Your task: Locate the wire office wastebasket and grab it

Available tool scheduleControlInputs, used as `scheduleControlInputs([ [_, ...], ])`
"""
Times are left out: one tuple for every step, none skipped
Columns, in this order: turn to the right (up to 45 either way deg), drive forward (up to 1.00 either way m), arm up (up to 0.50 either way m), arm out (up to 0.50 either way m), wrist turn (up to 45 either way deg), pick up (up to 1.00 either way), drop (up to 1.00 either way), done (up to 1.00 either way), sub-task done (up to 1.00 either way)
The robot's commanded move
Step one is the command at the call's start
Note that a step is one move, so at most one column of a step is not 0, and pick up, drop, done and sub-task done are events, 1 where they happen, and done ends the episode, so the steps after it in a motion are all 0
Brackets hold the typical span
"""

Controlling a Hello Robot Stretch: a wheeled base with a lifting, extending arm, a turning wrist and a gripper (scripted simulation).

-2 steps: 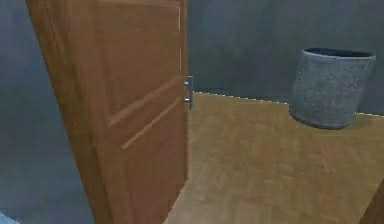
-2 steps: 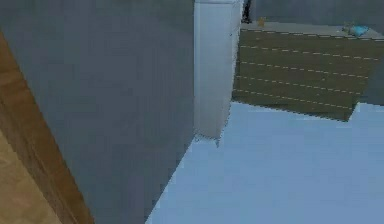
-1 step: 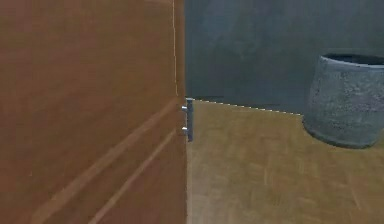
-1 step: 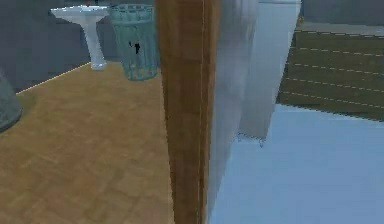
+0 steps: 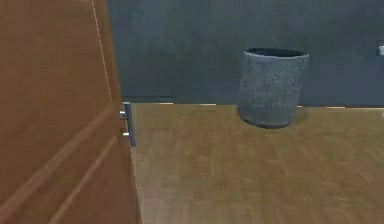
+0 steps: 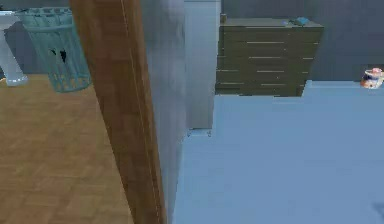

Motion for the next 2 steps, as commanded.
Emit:
scheduleControlInputs([
  [0.0,1.0,0.0,0.0,0.0,0.0,0.0,0.0,0.0],
  [12.0,0.0,0.0,0.0,0.0,0.0,0.0,0.0,0.0],
])
